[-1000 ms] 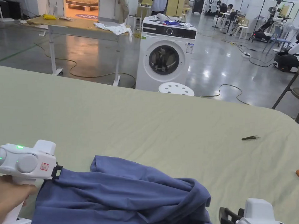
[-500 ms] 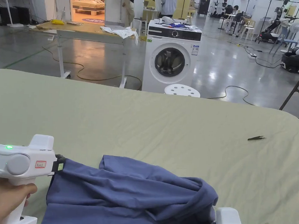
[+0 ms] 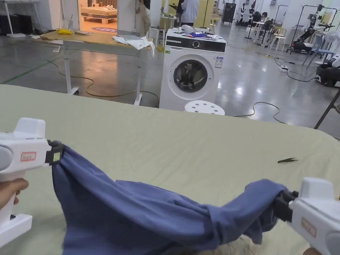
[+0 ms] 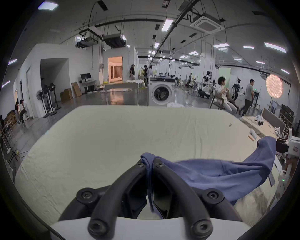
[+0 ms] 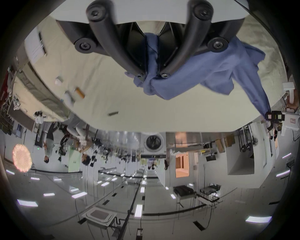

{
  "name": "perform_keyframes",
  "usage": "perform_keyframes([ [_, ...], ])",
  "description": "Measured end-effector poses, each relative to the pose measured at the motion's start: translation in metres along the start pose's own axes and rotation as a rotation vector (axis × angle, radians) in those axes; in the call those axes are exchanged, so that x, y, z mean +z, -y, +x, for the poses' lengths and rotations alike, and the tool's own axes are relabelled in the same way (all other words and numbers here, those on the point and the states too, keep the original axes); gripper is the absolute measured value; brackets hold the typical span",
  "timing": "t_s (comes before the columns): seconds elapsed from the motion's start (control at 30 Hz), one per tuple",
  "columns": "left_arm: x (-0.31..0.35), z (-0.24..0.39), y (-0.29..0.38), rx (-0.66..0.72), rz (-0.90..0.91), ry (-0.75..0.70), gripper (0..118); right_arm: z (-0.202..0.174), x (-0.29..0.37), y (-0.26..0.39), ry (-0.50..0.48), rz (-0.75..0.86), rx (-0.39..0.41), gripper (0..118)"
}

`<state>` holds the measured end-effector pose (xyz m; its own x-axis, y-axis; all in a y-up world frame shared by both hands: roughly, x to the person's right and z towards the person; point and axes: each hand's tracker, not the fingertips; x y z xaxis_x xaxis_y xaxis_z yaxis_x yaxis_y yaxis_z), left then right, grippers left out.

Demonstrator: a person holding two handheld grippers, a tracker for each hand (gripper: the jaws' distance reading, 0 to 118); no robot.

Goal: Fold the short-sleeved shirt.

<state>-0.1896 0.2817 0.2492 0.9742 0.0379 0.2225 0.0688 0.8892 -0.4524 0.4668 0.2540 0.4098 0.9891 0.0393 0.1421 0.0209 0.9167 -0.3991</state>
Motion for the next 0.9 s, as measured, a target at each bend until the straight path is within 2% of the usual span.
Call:
perform_keyframes([
  [0.2, 0.025, -0.011, -0.059, 0.018, 0.109, -0.024, 0, 0.017, 0.01, -0.079, 0.04, 0.101, 0.024, 8],
  [0.57, 0.058, -0.04, -0.175, 0.08, 0.264, -0.099, 0, 0.036, 0.019, -0.234, 0.105, 0.241, 0.01, 8],
  [0.73, 0.059, -0.041, -0.214, 0.08, 0.3, -0.124, 0, 0.045, 0.003, -0.276, 0.123, 0.246, 0.018, 8],
  [0.9, 0.054, -0.036, -0.231, 0.058, 0.346, -0.15, 0, 0.05, -0.02, -0.292, 0.142, 0.281, 0.016, 8],
])
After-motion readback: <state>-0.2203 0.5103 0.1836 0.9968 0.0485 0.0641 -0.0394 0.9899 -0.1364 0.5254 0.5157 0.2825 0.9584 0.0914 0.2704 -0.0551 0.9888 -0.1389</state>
